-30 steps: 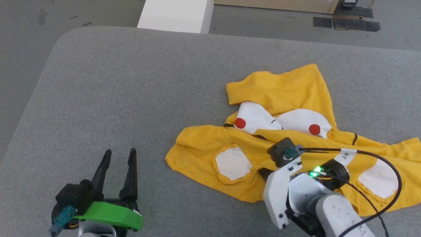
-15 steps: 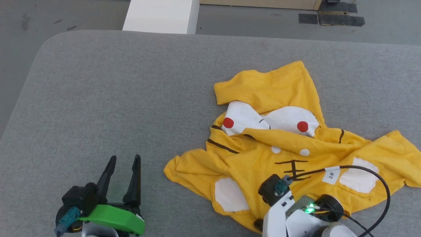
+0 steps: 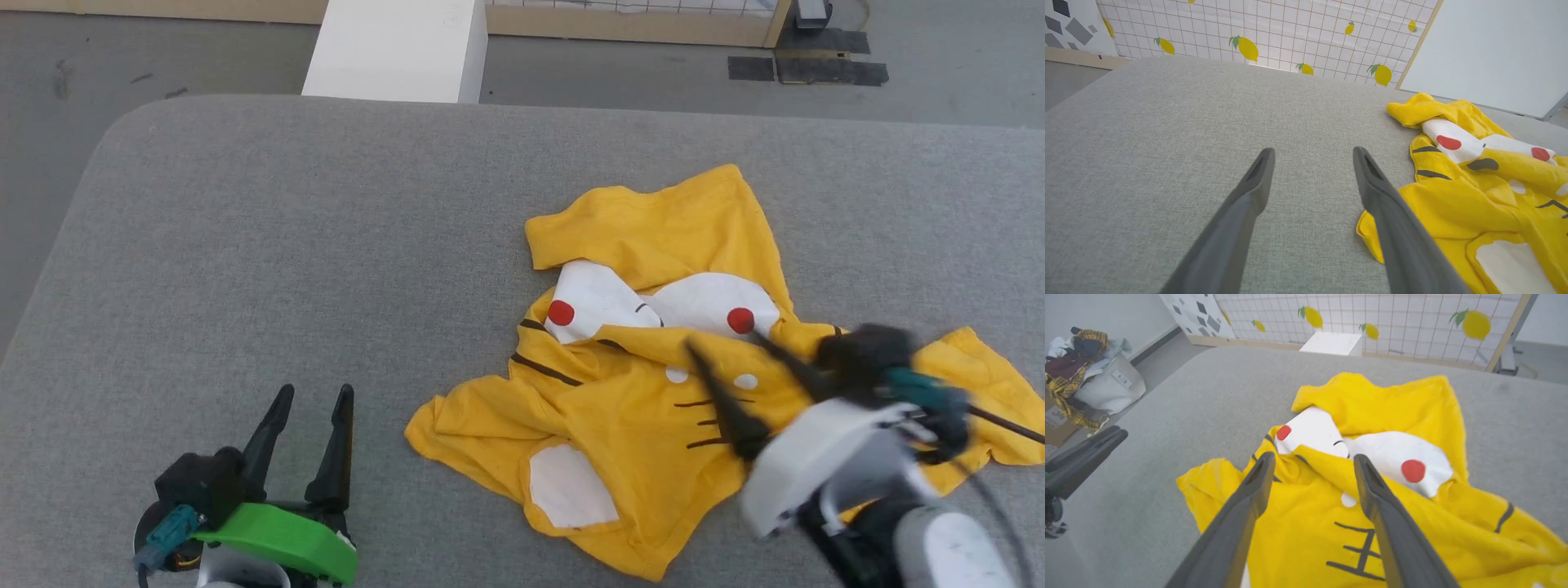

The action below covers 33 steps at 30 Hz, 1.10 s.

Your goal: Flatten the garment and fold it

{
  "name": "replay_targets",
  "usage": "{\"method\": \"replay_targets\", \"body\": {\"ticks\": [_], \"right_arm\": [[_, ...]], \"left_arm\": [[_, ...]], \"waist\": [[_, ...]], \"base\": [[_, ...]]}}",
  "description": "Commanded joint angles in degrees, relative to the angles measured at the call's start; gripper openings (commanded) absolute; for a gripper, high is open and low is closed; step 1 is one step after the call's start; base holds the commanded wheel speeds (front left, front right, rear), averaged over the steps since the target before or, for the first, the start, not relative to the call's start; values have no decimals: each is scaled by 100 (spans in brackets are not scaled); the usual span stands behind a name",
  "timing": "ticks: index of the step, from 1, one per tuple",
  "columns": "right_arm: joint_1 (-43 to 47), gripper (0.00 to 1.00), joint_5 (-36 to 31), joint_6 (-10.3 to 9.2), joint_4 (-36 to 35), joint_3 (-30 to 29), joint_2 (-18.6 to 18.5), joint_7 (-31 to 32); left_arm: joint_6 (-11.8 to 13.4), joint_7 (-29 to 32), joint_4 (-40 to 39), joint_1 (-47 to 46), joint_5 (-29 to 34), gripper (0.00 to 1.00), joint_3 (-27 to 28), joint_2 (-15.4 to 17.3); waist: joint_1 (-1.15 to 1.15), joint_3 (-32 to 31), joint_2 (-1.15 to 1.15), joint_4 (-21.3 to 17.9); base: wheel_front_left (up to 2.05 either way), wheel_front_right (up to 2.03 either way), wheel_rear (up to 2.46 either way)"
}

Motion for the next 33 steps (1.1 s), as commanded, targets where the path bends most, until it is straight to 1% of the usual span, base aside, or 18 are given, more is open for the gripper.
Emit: {"method": "replay_targets", "body": {"ticks": [1,3,5,7,10,13,17,22,26,33], "right_arm": [[-34,100,-209,-6,-90,-199,8,-383],[81,100,-408,-6,-172,-593,22,-1086],[275,100,-472,-6,-153,-944,25,-1772],[480,100,-609,-6,-79,-1187,26,-2315],[818,100,-810,-6,76,-1427,26,-2969],[1226,100,-636,-6,367,-1564,27,-3501],[1527,100,-267,-6,785,-1613,27,-3877],[1507,100,148,-6,1002,-1692,27,-4054],[1394,100,149,-6,991,-1799,28,-4072],[1310,100,105,-6,988,-1803,28,-4074]], "left_arm": [[-27,16,-51,43,5,100,-11,53],[-18,21,-113,81,8,100,-18,71],[-9,8,-172,138,20,100,-29,88],[1,-11,-209,213,6,100,-32,81],[0,-32,-248,316,38,100,-76,115],[40,-75,-296,414,122,100,-93,149],[121,-110,-350,490,222,100,-99,184],[140,38,-445,448,291,100,-165,286],[70,582,-493,270,198,100,-392,448],[-26,1881,-410,-336,-116,100,-1099,1020]], "waist": [[0,-18,0,11],[0,-43,0,14],[0,-86,0,0],[0,-119,0,-21],[0,-167,0,-60],[0,-227,0,-120],[0,-271,0,-242],[0,-262,0,-389],[0,-199,0,-427],[0,16,0,-419]], "base": [[0,0,0],[0,0,0],[0,0,0],[0,0,0],[0,0,0],[0,0,0],[0,0,0],[0,0,0],[0,0,0],[0,0,0]]}}
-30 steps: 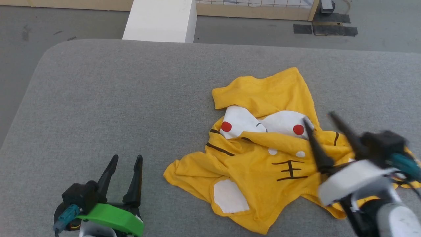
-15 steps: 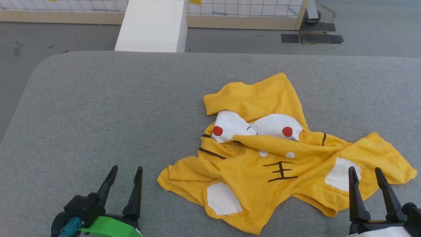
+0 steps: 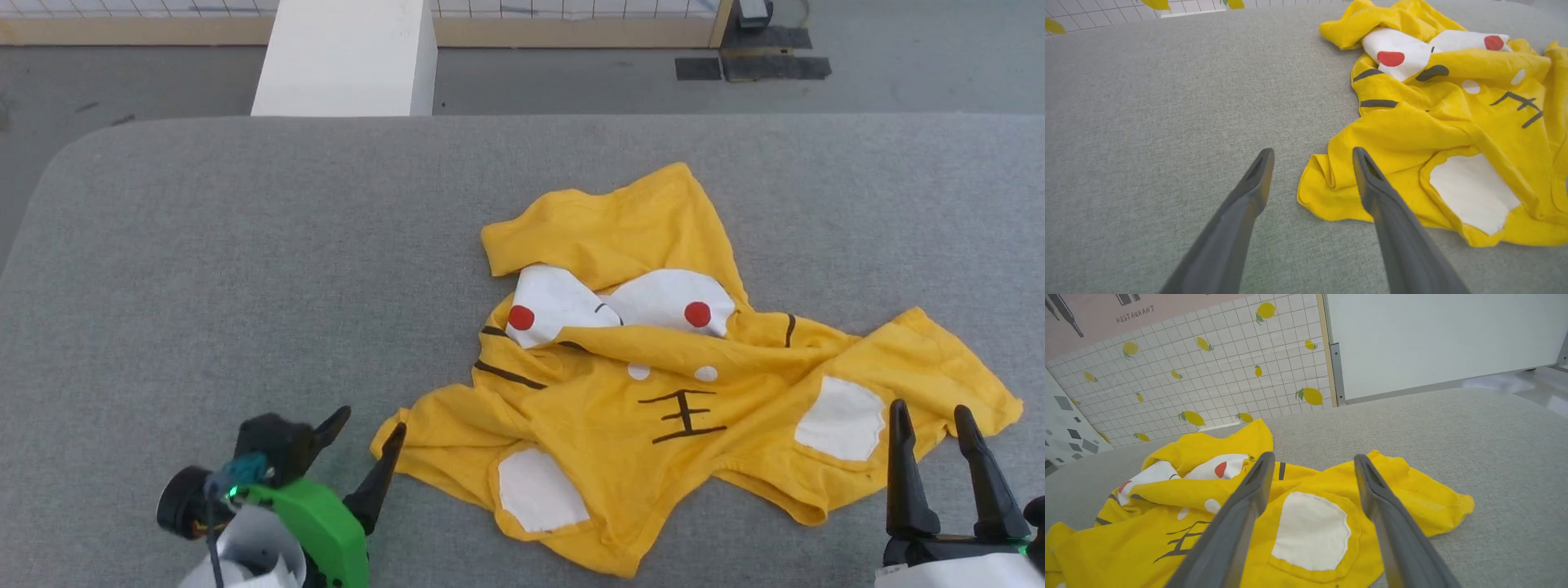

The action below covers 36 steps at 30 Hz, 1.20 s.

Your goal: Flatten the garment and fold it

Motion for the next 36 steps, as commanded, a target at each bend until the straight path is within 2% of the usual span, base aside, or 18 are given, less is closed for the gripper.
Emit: {"method": "replay_targets", "body": {"ticks": [1,6,10,13,18,19,20,23,27,32,36], "right_arm": [[-99,100,-19,-8,0,28,8,-32],[-162,100,-42,-8,11,128,8,-33],[-193,100,-67,-8,7,143,8,-33],[-217,100,-77,-8,8,147,8,-33],[-249,100,-69,-8,12,153,8,-33],[-255,100,-66,-8,16,154,8,-33],[-259,100,-64,-8,19,157,8,-33],[-274,100,-58,-8,21,157,8,-33],[-273,100,-57,-8,22,100,8,-33],[-274,100,-68,-8,32,72,8,-33],[-272,100,-70,-8,52,88,8,-33]], "left_arm": [[-34,157,53,-170,-79,100,-95,124],[-41,880,268,-562,-499,100,-698,521],[-42,1092,404,-814,-766,100,-1038,736],[-43,1123,610,-965,-881,100,-1223,811],[-43,1239,1017,-1104,-1226,100,-1649,739],[-43,1306,1082,-1118,-1336,34,-1804,727],[-43,1350,1125,-1121,-1457,0,-1916,711],[-43,1361,1218,-1169,-1776,0,-2202,730],[-43,1002,1267,-1272,-1991,0,-2218,768],[-21,245,1124,-1272,-2319,0,-1731,739],[126,-295,793,-1038,-2544,0,-1259,840]], "waist": [[0,86,0,2],[0,228,0,-37],[0,304,0,-81],[0,344,0,-131],[0,387,0,-208],[0,391,0,-224],[0,393,0,-237],[0,396,0,-273],[0,373,0,-258],[0,309,0,-174],[0,246,0,-75]], "base": [[0,0,0],[0,0,0],[0,0,0],[0,0,0],[0,0,0],[0,0,0],[0,0,0],[0,0,0],[0,0,0],[0,0,0],[0,0,0]]}}
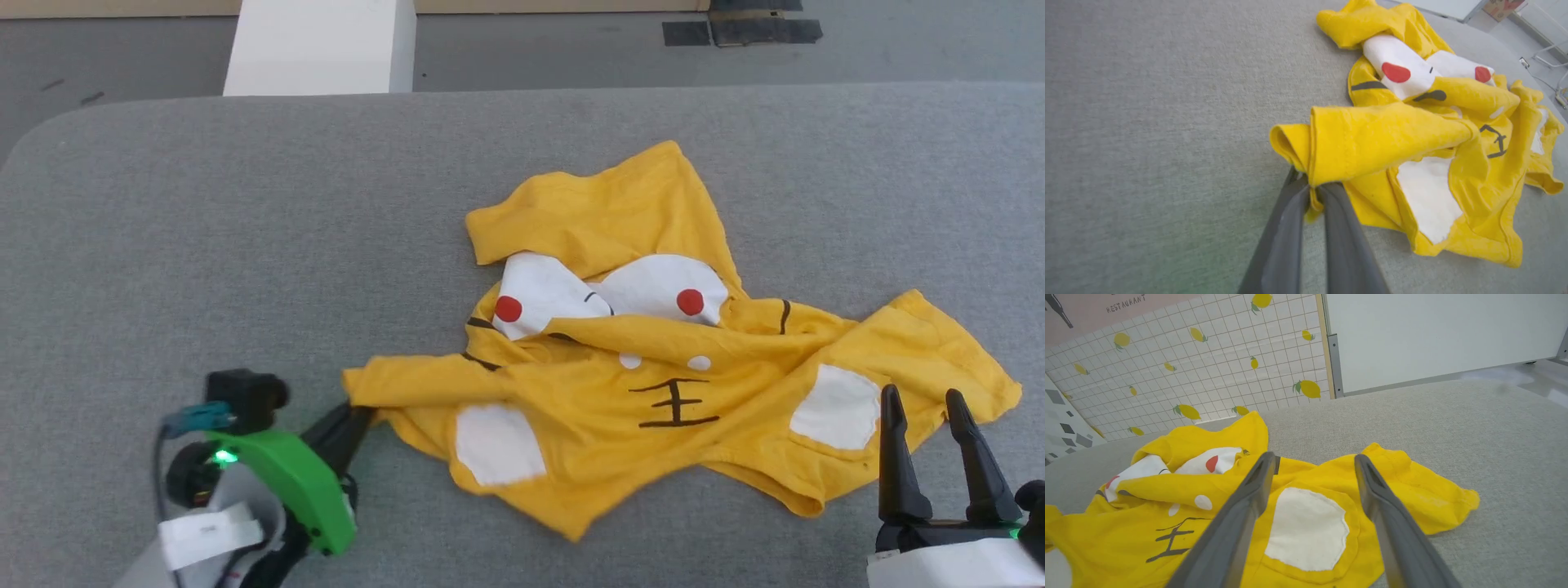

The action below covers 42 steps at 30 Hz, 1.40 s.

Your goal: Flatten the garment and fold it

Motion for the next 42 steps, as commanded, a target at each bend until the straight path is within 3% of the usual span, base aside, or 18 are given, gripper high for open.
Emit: {"method": "replay_targets", "body": {"ticks": [1,9,15,21,25,29,38,42], "right_arm": [[-94,100,-30,-8,21,-6,7,-33],[-85,100,-96,-8,104,-24,7,-34],[-89,100,-156,-8,177,5,7,-34],[-204,100,-257,-8,268,122,7,39],[-513,100,-293,-8,160,103,7,446],[-870,100,-389,-8,15,-29,7,1359],[-1139,100,-1180,-8,-230,-39,0,4601],[-1132,100,-1300,-8,-296,19,-126,5322]], "left_arm": [[79,-131,-85,165,-63,0,144,106],[644,-416,-620,1203,-482,0,915,704],[995,-672,-766,1959,-763,0,1420,942],[1047,-849,-946,2126,-817,0,1517,894],[981,-858,-1136,1999,-771,0,1425,832],[933,-818,-1307,1866,-693,0,1314,812],[875,-755,-1550,1698,-595,0,1197,833],[851,-731,-1588,1662,-582,0,1162,843]], "waist": [[0,-45,0,83],[0,-111,0,348],[0,-107,0,492],[0,-119,0,550],[0,-108,0,484],[0,-60,0,379],[0,63,0,302],[0,114,0,368]], "base": [[0,0,0],[0,0,0],[0,0,0],[0,0,0],[0,0,0],[0,0,0],[0,0,0],[0,0,0]]}}
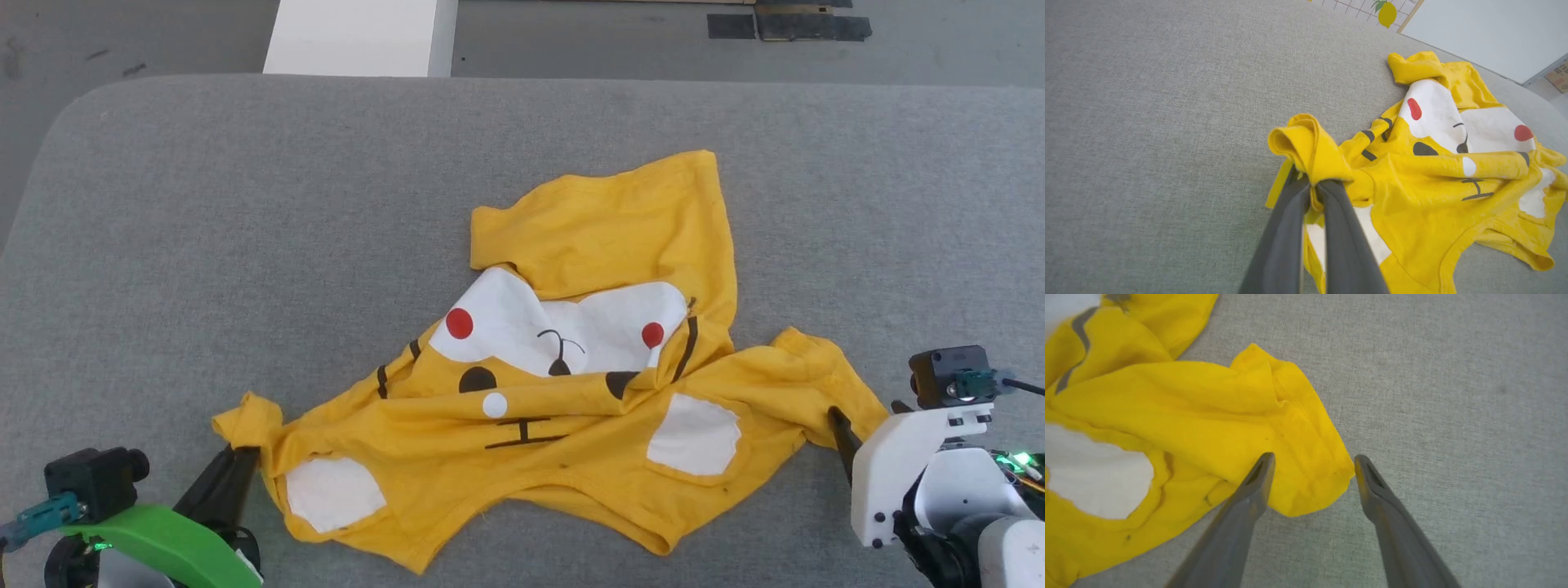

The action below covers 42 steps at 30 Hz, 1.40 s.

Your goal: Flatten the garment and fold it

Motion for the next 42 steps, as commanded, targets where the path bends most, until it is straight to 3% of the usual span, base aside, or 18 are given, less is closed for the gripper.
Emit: {"method": "replay_targets", "body": {"ticks": [1,14,15,17,24,30,37,42], "right_arm": [[-57,100,-47,-8,-28,12,-90,96],[36,100,185,-8,568,-1,-423,403],[40,74,260,-8,648,-4,-407,425],[47,0,367,-8,727,0,-354,452],[-11,0,681,-8,544,-162,-155,461],[-128,0,1014,-8,122,-450,56,-93],[-725,0,1593,-8,-40,-305,82,-1413],[-1452,0,1823,-8,80,-188,83,-2016]], "left_arm": [[-40,3,-16,-96,79,0,-7,20],[-83,34,16,-124,19,0,-21,42],[-89,33,17,-129,10,0,-19,42],[-100,31,16,-135,-10,0,-16,39],[-168,-15,-33,-101,-187,0,57,-1],[-279,-181,-177,-75,-427,0,183,-137],[15,-568,-54,-680,216,0,277,-167],[185,-543,-27,-1525,605,0,277,-155]], "waist": [[0,31,0,56],[0,127,0,309],[0,137,0,316],[0,139,0,322],[0,52,0,228],[0,-97,0,114],[0,-216,0,3],[0,-268,0,-60]], "base": [[0,0,0],[0,0,0],[0,0,0],[0,0,0],[0,0,0],[0,0,0],[0,0,0],[0,0,0]]}}
